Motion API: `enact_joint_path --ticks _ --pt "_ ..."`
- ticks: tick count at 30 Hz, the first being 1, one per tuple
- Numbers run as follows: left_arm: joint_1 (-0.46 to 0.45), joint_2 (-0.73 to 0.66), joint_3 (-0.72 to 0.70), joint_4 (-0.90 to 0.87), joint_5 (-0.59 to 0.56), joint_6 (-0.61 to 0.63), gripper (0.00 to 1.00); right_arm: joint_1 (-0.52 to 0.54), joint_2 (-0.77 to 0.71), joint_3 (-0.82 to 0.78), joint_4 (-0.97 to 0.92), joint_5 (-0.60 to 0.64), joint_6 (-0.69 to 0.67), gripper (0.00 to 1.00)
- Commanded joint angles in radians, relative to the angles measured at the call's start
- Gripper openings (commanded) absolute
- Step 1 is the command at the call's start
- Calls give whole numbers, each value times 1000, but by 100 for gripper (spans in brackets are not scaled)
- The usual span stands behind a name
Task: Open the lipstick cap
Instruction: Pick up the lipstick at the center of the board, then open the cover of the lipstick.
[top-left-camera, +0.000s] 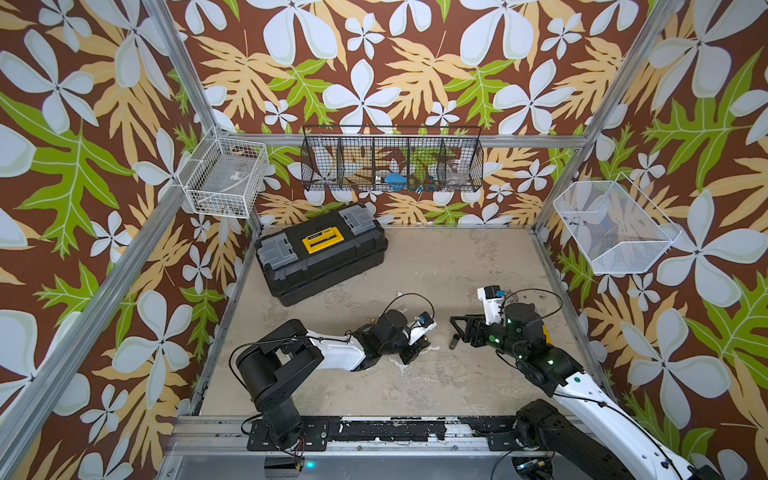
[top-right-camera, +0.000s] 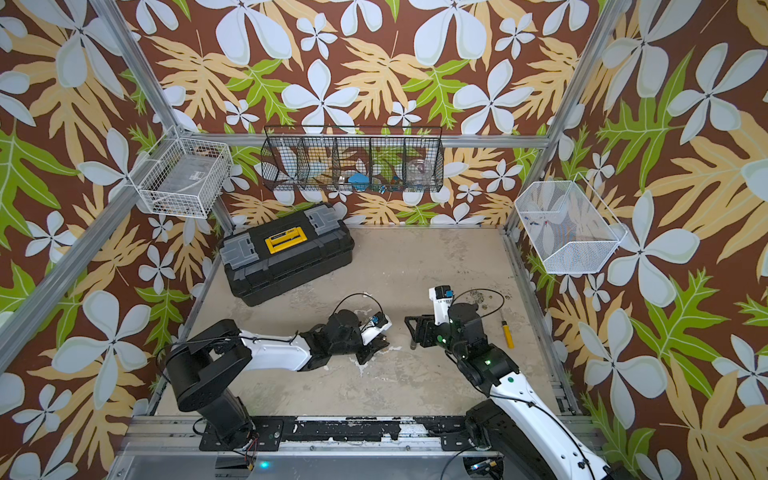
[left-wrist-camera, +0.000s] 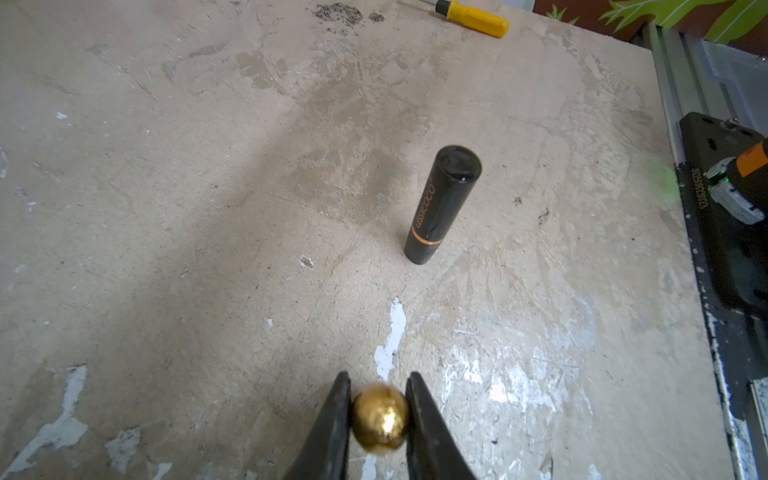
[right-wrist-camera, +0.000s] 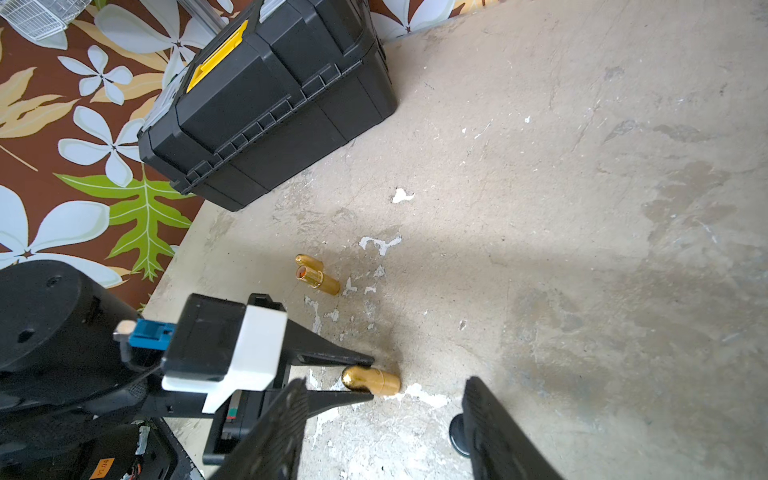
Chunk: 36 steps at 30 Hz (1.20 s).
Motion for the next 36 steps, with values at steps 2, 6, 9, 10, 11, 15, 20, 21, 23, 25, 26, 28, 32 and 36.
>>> enact_joint_path --ticks 2,6,9,10,11,15,20,21,23,25,26,28,32,36 --pt "-1 -45 -8 20 -10 -9 23 0 1 2 27 -8 -2 61" --pt "0 -113 -7 -27 -6 -12 23 -1 0 9 56 -26 -14 61" --pt "2 -190 28 -130 -62 -38 23 0 3 13 101 -42 -26 61" --pt "1 -220 46 -174 -92 -41 23 0 5 14 121 -43 -33 61" --pt "3 -247 60 -210 -112 -35 23 0 7 12 139 -43 -40 61" --pt "24 -355 92 -288 -147 -23 23 0 29 10 220 -39 -88 61" --pt "61 -427 128 -365 -154 -63 22 3 46 -14 342 -91 -173 60" --pt "66 -438 130 -370 -153 -62 22 11 50 -19 358 -98 -200 60" --pt "71 -459 132 -375 -138 -61 22 40 59 -15 364 -96 -279 59" --pt "84 -468 142 -391 -113 -67 22 95 64 -5 356 -82 -378 59" --pt "91 -467 150 -400 -102 -71 21 117 63 -5 354 -81 -426 60" --pt "109 -462 163 -415 -74 -86 21 156 48 -16 342 -75 -544 61" --pt "121 -459 187 -441 -35 -98 21 164 10 -72 350 -104 -673 60" --pt "121 -455 198 -441 17 -105 21 164 4 -104 419 -197 -680 56"
